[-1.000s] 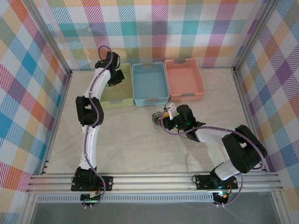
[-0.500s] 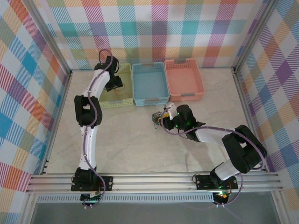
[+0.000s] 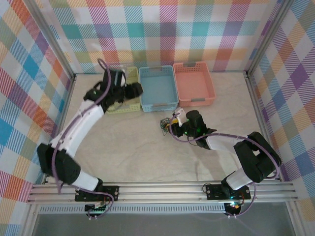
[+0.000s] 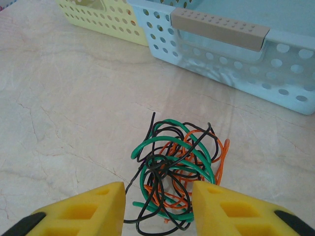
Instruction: Untangle the cables
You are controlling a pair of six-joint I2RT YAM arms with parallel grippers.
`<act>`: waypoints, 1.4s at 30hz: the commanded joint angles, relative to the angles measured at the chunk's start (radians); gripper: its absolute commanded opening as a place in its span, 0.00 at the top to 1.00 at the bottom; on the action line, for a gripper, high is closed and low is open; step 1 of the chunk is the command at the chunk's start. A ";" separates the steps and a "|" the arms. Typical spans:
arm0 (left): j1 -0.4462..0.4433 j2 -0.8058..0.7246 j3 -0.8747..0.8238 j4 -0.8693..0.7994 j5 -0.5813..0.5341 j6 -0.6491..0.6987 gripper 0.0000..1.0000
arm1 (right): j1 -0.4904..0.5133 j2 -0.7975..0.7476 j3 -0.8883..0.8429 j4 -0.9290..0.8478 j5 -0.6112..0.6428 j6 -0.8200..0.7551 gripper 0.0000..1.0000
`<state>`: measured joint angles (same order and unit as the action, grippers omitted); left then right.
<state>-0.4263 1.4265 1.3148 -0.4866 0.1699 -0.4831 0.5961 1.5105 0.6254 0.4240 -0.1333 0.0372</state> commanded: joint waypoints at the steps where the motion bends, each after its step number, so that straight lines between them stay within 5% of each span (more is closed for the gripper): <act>1: -0.018 0.042 -0.191 0.199 0.131 -0.071 0.42 | 0.005 0.012 0.019 0.007 -0.025 -0.014 0.58; 19: -0.076 0.113 -0.423 0.464 0.209 -0.132 0.44 | 0.005 0.173 0.172 -0.165 -0.079 0.024 0.54; 31: -0.124 0.095 -0.411 0.415 0.111 -0.089 0.45 | 0.005 0.114 0.122 -0.118 -0.072 0.017 0.96; 42: -0.134 0.100 -0.417 0.428 0.147 -0.107 0.45 | 0.005 0.048 0.054 -0.023 -0.109 0.006 1.00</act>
<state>-0.5526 1.5539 0.8989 -0.0528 0.3058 -0.5945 0.5961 1.5707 0.6785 0.3599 -0.1974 0.0601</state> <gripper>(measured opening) 0.552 0.064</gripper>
